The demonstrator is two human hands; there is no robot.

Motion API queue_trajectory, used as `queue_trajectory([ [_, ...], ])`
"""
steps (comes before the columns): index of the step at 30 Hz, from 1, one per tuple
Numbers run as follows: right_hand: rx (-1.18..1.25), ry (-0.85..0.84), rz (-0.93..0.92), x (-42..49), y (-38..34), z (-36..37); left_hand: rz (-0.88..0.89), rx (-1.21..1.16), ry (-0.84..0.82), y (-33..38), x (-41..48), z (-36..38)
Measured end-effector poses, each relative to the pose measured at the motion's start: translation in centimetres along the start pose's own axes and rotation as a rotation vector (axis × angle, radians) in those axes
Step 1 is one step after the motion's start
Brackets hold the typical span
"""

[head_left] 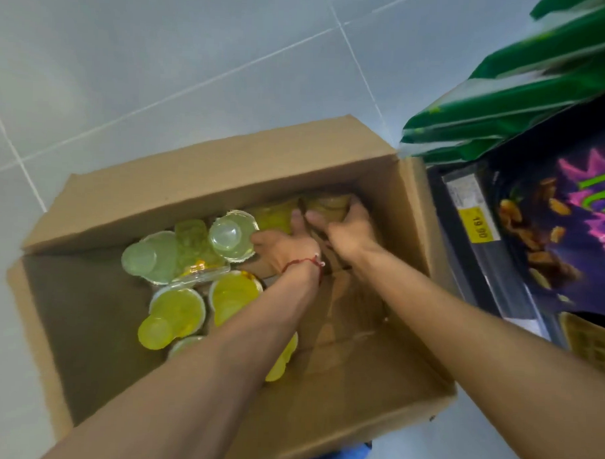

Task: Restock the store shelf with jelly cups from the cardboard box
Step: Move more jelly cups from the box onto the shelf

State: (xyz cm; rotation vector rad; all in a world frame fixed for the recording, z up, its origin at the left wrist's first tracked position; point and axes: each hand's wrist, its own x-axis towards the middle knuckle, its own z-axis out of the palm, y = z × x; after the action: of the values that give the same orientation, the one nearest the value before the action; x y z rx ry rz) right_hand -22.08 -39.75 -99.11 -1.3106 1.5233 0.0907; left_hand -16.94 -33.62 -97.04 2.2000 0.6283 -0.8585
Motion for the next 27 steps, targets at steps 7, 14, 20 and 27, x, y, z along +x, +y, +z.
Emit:
queue_trajectory([
  [7,0.021,0.093,-0.025,-4.7,1.3,-2.5,0.129,-0.046,0.073,0.0,-1.0,0.2],
  [14,0.110,0.106,-0.108,-7.0,3.5,-3.7,0.193,0.189,-0.072,-0.3,0.0,-1.4],
  [20,0.204,0.115,-0.083,-12.4,2.2,-5.1,0.413,0.194,-0.273,-2.0,-4.3,-6.6],
  [27,0.358,0.079,-0.035,-25.4,-1.5,-9.9,0.601,0.213,-0.300,0.8,-14.2,-17.8],
])
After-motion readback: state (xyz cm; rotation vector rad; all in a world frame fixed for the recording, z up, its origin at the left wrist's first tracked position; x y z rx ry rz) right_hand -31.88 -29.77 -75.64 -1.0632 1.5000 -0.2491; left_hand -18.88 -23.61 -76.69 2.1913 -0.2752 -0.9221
